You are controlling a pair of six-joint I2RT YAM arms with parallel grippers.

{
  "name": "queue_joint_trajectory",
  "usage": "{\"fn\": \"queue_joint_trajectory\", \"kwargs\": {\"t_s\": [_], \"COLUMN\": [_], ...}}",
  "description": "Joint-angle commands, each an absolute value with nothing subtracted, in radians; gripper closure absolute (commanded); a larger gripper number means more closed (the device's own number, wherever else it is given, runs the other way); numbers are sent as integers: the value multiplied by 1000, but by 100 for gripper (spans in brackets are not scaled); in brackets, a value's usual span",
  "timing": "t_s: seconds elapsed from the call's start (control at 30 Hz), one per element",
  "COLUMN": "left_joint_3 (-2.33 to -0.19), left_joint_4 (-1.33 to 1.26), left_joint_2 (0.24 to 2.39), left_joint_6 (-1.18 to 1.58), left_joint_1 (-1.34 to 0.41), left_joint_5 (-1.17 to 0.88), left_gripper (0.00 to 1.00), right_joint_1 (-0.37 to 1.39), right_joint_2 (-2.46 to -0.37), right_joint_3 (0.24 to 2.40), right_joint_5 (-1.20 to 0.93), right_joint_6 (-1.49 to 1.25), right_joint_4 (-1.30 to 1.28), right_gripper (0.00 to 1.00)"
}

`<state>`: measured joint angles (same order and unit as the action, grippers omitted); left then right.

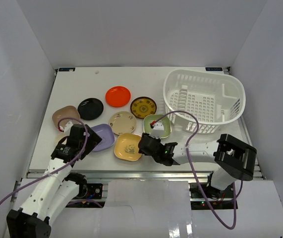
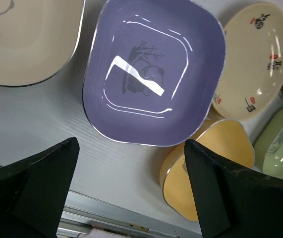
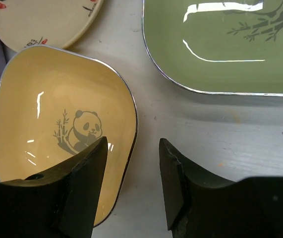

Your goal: Place the plates into the plastic bin on the countertop

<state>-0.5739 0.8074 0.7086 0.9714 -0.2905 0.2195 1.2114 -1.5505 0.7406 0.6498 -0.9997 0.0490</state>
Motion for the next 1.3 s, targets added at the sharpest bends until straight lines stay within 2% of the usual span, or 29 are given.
{"fn": "queue_joint_trajectory", "kwargs": {"t_s": [0.0,0.03,0.07,0.13,0.17,0.23,0.27,0.3,0.57,0.7,0.73,0.77,0.83,0.87,0.93,0.97,1.0,1.13,1.27], "left_joint_3": [-528,-519,-509,-483,-470,-453,-446,-442,-402,-399,-400,-400,-408,-413,-420,-432,-440,-477,-532], "left_joint_4": [756,750,746,729,713,698,689,678,624,595,589,580,572,568,560,558,560,575,627], "left_joint_2": [738,758,767,791,801,821,840,850,870,871,877,882,905,913,928,933,934,887,703], "left_joint_6": [1020,1031,1037,1051,1051,1055,1057,1060,1051,1032,1029,1026,1013,1009,985,976,965,914,868], "left_joint_1": [-295,-295,-295,-295,-293,-295,-295,-295,-295,-295,-293,-293,-295,-295,-293,-295,-295,-295,-293], "left_joint_5": [241,241,242,250,253,261,267,271,299,311,313,313,311,311,296,288,279,238,216], "left_gripper": [2,2,3,4,5,6,7,10,28,40,45,54,64,75,88,100,100,100,100], "right_joint_1": [1210,1210,1210,1210,1210,1212,1210,1215,1302,1208,1171,1134,999,950,774,650,593,369,240], "right_joint_2": [-1594,-1603,-1612,-1618,-1608,-1585,-1550,-1528,-1197,-1049,-1030,-996,-977,-970,-969,-980,-989,-1052,-1175], "right_joint_3": [787,791,795,789,782,759,749,741,768,879,905,951,986,1000,1002,990,983,927,922], "right_joint_5": [640,632,629,630,634,655,661,666,778,847,848,851,865,865,780,741,654,533,450], "right_joint_6": [-1029,-1029,-1031,-1037,-1038,-1040,-1037,-1031,-847,-556,-464,-421,-346,-301,-288,-302,-314,-351,-359], "right_joint_4": [92,92,92,92,92,89,83,77,-66,-63,-61,-61,-61,-61,-77,-83,-98,-112,-113], "right_gripper": [48,50,57,64,73,82,91,92,92,92,92,92,92,92,92,92,92,92,92]}}
